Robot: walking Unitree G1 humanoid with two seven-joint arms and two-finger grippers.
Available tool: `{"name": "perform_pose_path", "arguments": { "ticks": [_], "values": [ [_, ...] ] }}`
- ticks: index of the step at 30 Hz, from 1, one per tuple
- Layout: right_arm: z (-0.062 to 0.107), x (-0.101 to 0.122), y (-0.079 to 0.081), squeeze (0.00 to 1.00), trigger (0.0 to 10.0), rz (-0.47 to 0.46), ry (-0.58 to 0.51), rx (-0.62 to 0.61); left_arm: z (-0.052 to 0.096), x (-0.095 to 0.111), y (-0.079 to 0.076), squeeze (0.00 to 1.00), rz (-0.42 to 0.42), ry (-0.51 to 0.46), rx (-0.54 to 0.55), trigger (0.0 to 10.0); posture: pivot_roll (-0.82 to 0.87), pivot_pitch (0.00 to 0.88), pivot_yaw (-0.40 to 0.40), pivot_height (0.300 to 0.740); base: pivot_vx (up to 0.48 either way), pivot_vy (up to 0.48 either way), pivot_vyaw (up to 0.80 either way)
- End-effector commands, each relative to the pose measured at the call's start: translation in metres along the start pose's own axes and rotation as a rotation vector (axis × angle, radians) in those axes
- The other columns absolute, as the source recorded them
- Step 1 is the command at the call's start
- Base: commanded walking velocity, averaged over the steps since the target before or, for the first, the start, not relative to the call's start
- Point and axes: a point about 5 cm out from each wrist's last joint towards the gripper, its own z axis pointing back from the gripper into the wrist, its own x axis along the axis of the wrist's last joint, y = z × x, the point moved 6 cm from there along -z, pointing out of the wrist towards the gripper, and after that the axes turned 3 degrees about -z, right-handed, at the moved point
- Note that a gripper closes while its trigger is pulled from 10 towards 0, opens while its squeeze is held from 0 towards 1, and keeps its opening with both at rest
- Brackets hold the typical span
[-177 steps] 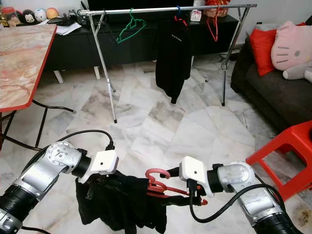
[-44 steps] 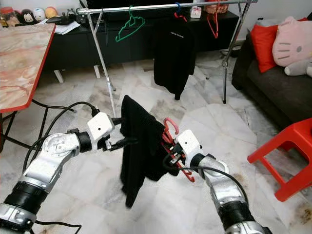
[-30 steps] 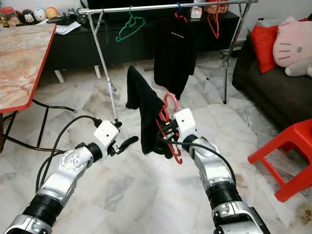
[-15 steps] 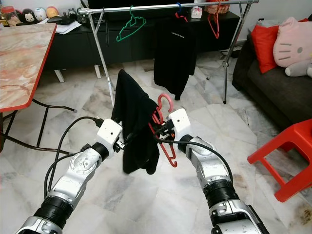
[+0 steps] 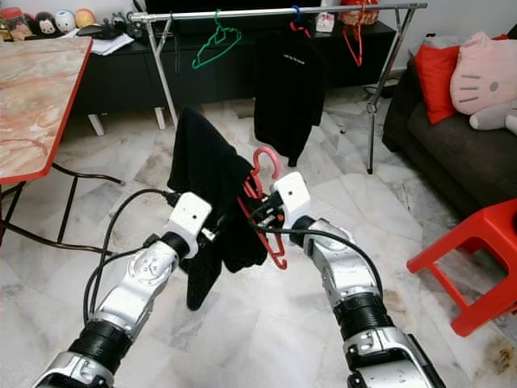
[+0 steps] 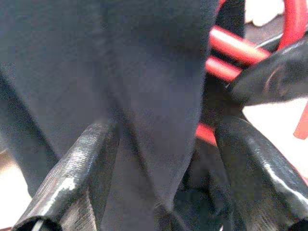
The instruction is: Hang hanger
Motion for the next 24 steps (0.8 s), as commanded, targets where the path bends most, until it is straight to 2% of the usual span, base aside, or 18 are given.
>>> {"name": "perform_pose_path", "arguments": {
  "ticks": [1, 8, 15, 19, 21, 24],
  "values": [
    [-0.004, 0.030, 0.008, 0.00, 0.0, 0.032, -0.084, 0.041, -0.002, 0.001, -0.005, 0.00, -0.010, -0.004, -0.016, 10.0, -0.13, 0.000, -0.061, 0.740, 0.000, 0.000, 0.00],
    [-0.004, 0.031, 0.015, 0.00, 0.0, 0.045, -0.084, 0.067, -0.006, 0.002, -0.006, 0.00, -0.001, 0.001, 0.009, 10.0, -0.13, 0.000, -0.062, 0.740, 0.000, 0.000, 0.00],
    [0.000, 0.025, 0.018, 0.00, 0.0, 0.050, -0.072, 0.078, -0.009, 0.000, 0.010, 0.00, -0.086, 0.026, 0.116, 10.0, -0.14, 0.000, -0.070, 0.740, 0.000, 0.000, 0.00],
    [0.002, 0.025, 0.020, 0.00, 0.0, 0.045, -0.076, 0.084, -0.009, 0.006, 0.026, 0.00, -0.064, 0.005, 0.220, 10.0, -0.14, 0.000, -0.074, 0.740, 0.000, 0.000, 0.00],
    [0.002, 0.024, 0.021, 0.00, 0.0, 0.049, -0.073, 0.088, -0.010, 0.012, 0.032, 0.00, -0.089, -0.019, 0.258, 10.0, -0.14, 0.000, -0.076, 0.740, 0.000, 0.000, 0.00],
    [0.003, 0.023, 0.023, 0.00, 0.0, 0.043, -0.072, 0.094, -0.009, 0.014, 0.036, 0.00, -0.082, -0.028, 0.280, 10.0, -0.14, 0.000, -0.078, 0.740, 0.000, 0.000, 0.00]
  ]
}}
